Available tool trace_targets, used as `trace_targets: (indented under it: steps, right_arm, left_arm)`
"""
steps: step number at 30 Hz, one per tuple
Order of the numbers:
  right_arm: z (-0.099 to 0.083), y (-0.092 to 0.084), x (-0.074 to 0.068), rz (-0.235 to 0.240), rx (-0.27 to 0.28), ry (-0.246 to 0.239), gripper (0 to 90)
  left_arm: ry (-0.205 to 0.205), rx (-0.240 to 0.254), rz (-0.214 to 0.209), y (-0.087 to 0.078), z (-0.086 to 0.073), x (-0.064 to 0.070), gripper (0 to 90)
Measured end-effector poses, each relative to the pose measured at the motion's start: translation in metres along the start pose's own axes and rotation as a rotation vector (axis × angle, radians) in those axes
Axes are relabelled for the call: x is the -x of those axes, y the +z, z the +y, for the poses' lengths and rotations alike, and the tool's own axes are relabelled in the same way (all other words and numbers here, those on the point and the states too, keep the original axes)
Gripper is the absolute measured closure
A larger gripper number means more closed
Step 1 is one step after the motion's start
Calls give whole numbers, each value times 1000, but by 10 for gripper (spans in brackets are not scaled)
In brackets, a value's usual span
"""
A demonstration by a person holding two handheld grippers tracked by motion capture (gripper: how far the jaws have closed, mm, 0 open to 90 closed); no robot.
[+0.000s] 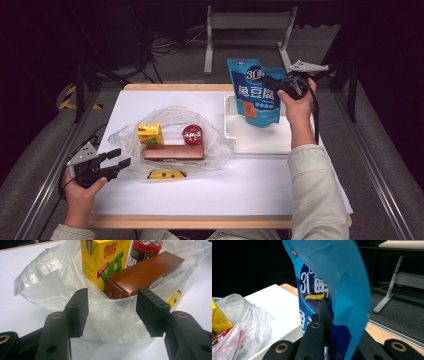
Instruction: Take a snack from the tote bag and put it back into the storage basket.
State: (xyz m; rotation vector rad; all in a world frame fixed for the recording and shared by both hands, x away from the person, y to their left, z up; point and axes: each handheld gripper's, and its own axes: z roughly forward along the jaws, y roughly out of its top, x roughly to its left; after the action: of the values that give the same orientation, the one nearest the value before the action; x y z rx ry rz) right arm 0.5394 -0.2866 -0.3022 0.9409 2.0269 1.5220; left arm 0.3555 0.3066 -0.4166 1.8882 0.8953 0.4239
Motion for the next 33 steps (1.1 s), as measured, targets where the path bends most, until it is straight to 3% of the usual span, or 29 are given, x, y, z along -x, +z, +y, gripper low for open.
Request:
trace_targets:
  steps: [15, 26, 29, 33]
  right_arm:
    - [-8, 5, 2, 5, 24, 27, 895]
    - [-12, -4, 7, -51, -15, 4, 862]
    - [-12, -5, 7, -60, -16, -6, 832]
    - [-8, -8, 4, -53, 14, -2, 682]
  left_arm:
    - [-5, 7, -9, 0, 0, 1, 435]
    - [1, 2, -8, 1, 0, 1, 434]
    - [-2, 1, -7, 0, 0, 1, 435]
    - [-6, 0, -6, 0, 0, 1, 435]
